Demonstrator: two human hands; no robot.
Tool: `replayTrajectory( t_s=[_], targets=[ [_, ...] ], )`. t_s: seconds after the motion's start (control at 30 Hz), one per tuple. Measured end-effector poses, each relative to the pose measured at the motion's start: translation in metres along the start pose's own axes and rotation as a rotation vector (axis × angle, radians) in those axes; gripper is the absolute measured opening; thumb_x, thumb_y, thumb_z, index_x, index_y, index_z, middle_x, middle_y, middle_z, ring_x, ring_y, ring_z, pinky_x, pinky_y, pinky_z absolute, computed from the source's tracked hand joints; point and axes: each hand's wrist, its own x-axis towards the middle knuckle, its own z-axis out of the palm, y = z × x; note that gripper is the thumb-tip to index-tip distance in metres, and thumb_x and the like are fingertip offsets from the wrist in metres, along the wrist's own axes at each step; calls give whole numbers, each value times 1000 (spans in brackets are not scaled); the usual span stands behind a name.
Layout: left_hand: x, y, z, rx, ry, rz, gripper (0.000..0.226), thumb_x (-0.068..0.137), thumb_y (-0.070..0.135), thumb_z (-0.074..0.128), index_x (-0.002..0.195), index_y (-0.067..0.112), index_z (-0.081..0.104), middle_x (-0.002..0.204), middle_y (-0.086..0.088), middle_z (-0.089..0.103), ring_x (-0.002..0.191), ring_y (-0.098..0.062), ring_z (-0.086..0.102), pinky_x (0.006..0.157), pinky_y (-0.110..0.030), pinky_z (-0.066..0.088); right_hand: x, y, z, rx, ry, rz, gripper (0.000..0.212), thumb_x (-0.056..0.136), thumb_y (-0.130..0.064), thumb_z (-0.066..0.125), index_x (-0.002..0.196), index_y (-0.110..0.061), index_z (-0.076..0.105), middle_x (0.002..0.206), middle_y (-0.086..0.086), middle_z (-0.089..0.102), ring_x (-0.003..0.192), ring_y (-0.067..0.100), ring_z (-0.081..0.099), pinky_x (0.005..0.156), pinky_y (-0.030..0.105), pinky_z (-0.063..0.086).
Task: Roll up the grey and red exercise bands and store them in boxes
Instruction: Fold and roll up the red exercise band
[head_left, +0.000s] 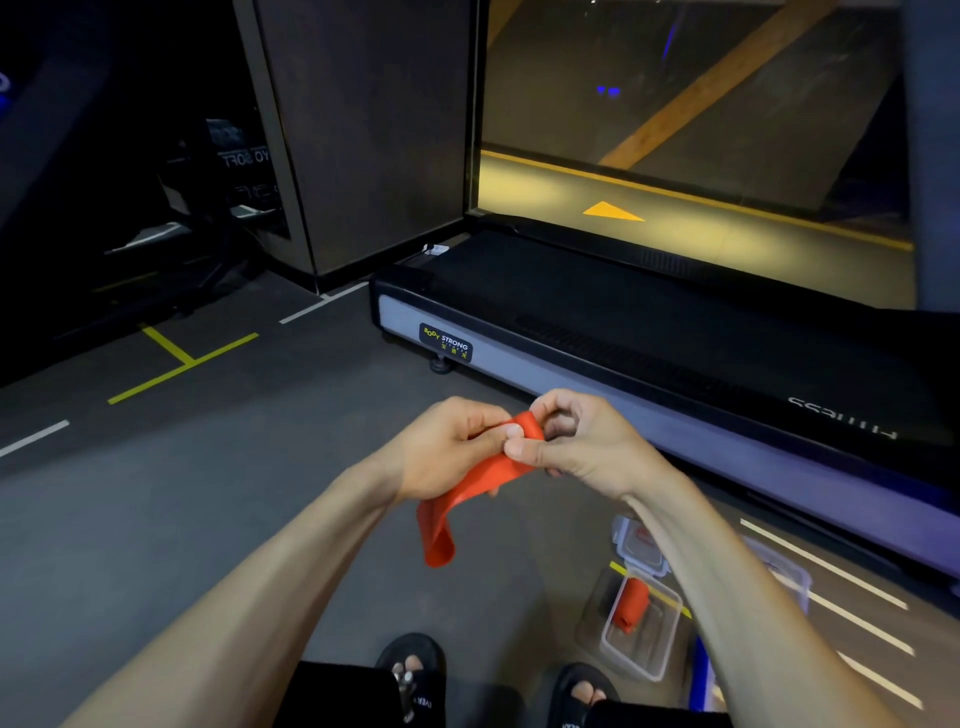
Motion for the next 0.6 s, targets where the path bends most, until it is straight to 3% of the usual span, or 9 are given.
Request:
replayTrajectory(
  t_s=[0.17, 0.27, 0.43, 0.6],
  targets=[
    [0, -1, -2, 45, 14, -6, 35, 105, 35, 53, 88, 8, 67, 69, -8, 72, 63, -21, 69, 60, -31, 53, -3, -3, 2, -2, -64, 0, 23, 92, -24, 74, 109, -9, 73, 85, 3, 73, 73, 6, 67, 65, 21, 53],
    [0, -2, -2, 83, 31, 8, 32, 106, 31, 53, 87, 9, 68, 68, -4, 72, 62, -16, 69, 61, -26, 51, -3, -3, -1, -9, -61, 17, 16, 99, -19, 65, 110, -12, 75, 99, 7, 78, 89, 11, 72, 74, 23, 58],
    [1, -1, -1, 27, -29, -46, 33, 106, 32, 51, 86, 10, 67, 69, -2, 72, 60, -11, 64, 59, -21, 48, -2, 0, -5, -5, 5, 28, 11, 97, -17, 69, 103, -13, 77, 89, -1, 75, 83, 10, 69, 71, 22, 56],
    [-2, -5, -9, 127, -57, -31, 34, 106, 30, 53, 84, 7, 66, 69, 0, 74, 60, -12, 63, 60, -24, 48, -4, 2, -12, 15, -9, 71, 10, 96, -18, 70, 102, -12, 76, 88, -2, 75, 84, 8, 71, 76, 30, 59]
  ],
)
